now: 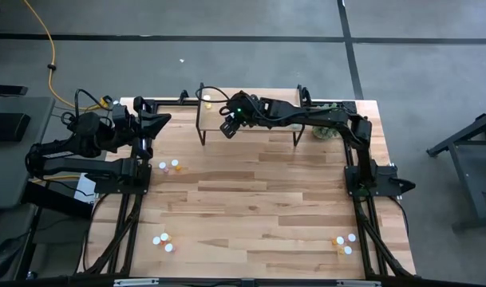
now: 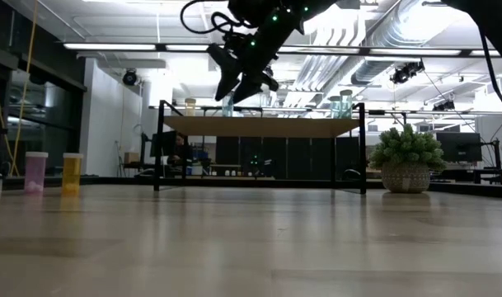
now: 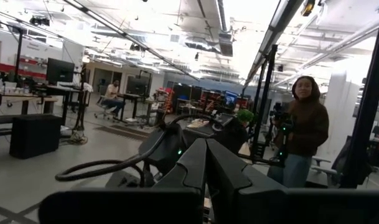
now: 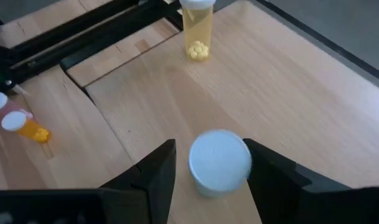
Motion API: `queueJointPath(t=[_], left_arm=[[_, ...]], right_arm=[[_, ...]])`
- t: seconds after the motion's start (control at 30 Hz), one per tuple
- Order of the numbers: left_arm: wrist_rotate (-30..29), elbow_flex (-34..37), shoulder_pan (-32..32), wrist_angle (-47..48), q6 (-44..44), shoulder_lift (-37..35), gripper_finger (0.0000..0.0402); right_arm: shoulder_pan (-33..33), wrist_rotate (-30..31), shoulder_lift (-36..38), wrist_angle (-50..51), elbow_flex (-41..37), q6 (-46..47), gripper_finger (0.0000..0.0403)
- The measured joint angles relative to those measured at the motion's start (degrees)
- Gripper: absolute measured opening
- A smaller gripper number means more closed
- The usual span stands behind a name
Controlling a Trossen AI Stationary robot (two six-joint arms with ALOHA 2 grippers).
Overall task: Pick and place medicine bottles onto shelf by color
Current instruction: Put the blue pill bottle aligned with the other blue pill bottles on the shelf
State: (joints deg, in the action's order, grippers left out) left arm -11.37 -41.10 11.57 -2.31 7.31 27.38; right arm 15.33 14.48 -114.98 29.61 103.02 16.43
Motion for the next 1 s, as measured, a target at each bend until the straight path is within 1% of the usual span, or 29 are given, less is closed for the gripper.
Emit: queueJointPath(t=[0.2, 0.4, 0.67, 1.0], left_arm=[[-0.2, 0.0, 0.0, 0.5, 0.0, 0.0, 0.0000], [-1.4, 0.0, 0.0, 1.6, 0.1, 0.0, 0.0000], [-1.5, 0.0, 0.0, 1.4, 0.0, 0.0, 0.0000], [-1.5, 0.0, 0.0, 1.4, 0.0, 0.0, 0.0000]], right_arm=[[0.0, -1.7, 1.6, 2.0, 0.1, -1.4, 0.0174], [0.0, -3.5, 2.2, 2.4, 0.1, 0.2, 0.0174], [0.0, -3.5, 2.2, 1.9, 0.1, 0.2, 0.0172], [0.0, -2.3, 2.1, -0.7, 0.1, 0.2, 0.0152]])
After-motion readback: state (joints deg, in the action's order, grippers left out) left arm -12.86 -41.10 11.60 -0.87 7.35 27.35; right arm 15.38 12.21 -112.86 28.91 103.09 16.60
